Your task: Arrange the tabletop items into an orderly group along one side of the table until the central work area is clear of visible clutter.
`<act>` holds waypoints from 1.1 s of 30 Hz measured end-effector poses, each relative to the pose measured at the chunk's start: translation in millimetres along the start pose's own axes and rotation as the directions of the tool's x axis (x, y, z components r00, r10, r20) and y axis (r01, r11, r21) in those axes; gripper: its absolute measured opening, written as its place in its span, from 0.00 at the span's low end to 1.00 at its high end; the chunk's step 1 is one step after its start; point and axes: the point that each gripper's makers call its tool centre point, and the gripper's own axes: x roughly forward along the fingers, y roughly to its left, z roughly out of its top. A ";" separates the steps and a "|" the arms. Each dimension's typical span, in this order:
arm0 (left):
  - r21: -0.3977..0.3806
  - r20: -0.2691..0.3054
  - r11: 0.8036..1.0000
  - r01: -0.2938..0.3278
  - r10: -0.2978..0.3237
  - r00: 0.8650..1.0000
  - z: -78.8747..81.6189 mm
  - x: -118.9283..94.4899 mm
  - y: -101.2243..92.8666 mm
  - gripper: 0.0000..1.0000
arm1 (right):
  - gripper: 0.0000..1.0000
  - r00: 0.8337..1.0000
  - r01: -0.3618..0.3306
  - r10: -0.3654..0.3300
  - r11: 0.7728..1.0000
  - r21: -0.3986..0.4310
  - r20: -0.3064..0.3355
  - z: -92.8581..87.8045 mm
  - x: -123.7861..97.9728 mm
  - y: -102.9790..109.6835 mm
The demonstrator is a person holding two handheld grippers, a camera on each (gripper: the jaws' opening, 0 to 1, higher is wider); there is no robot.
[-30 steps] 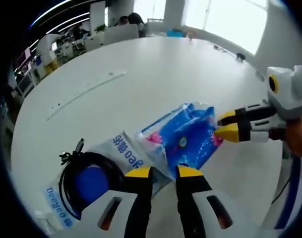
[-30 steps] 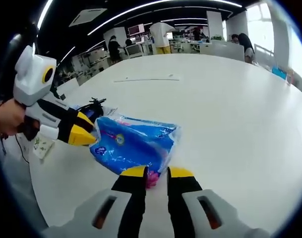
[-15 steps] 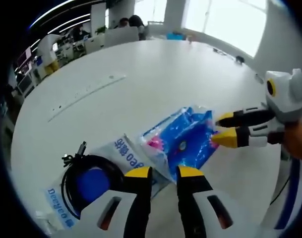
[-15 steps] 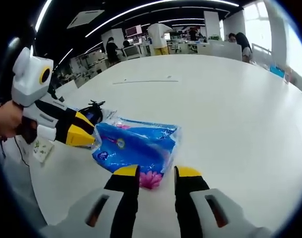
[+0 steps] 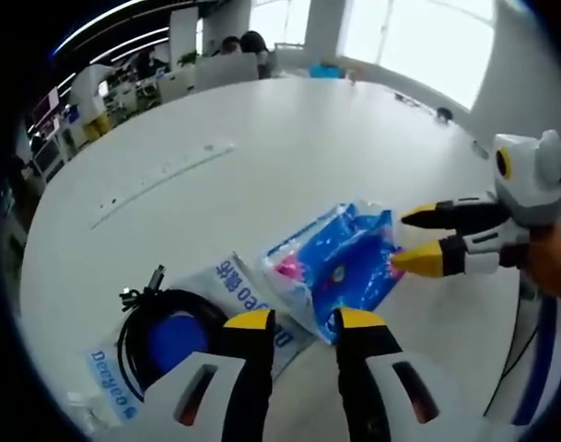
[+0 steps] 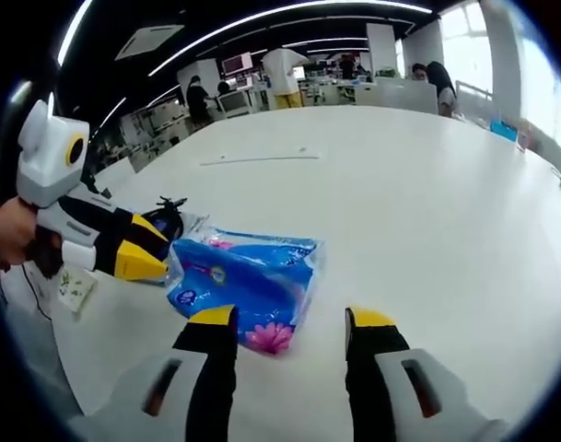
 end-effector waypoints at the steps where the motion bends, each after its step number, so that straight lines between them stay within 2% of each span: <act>1: 0.001 0.002 1.000 0.001 -0.001 1.000 0.3 -0.3 0.0 0.23 | 0.45 1.000 -0.001 0.001 1.000 0.000 0.000 0.3 -0.1 0.5; 25: -0.010 0.064 1.000 -0.005 0.006 0.998 8.6 -15.8 7.4 0.36 | 0.45 1.000 -0.003 0.003 1.000 -0.015 0.018 9.3 -5.1 11.2; 33: -0.013 0.081 1.000 0.015 -0.014 0.997 11.1 -21.0 4.5 0.38 | 0.45 1.000 -0.007 0.008 1.000 -0.021 0.024 12.0 -5.3 15.1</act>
